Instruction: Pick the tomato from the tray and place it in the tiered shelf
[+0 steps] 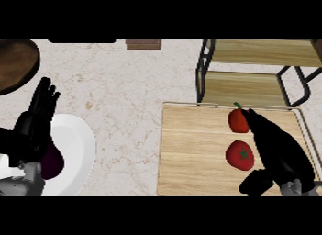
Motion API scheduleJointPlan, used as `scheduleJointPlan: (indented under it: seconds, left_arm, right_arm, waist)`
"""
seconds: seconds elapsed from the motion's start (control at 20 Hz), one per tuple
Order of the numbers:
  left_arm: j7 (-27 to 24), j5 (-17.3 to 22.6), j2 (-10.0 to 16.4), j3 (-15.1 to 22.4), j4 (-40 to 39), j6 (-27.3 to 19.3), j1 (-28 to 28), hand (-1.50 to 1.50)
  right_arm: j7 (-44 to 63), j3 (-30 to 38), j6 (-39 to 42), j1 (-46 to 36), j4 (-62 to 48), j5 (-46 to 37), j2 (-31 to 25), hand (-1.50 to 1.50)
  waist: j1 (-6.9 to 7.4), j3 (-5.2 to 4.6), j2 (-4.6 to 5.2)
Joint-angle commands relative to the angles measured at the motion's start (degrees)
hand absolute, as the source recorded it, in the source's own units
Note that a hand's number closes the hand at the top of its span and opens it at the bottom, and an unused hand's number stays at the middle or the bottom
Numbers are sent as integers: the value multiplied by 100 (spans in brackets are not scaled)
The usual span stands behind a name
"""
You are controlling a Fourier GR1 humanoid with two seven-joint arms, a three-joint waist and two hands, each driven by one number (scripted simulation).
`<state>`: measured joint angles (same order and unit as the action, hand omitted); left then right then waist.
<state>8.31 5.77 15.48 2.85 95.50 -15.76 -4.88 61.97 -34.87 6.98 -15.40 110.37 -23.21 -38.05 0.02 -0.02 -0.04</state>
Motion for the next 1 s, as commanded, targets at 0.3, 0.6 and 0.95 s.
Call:
scheduleJointPlan:
  seconds: [0.3, 0.6, 0.95]
  left_arm:
    - [-154, -134, -242, -233, -233, 275, -71, 0]
    - [96, -311, -339, -280, 109, 238, 28, 0]
    - [227, -537, -518, -26, 281, 199, 110, 0]
  right_arm:
    - [28, 434, 636, 254, -140, -810, 917, -150]
    - [-539, 430, 467, 785, -559, -1346, 1321, -150]
    - [-1474, 585, 718, 436, -1522, -1486, 1205, 150]
  waist:
    - [-5, 0, 2]
    - [2, 2, 0]
    - [23, 4, 4]
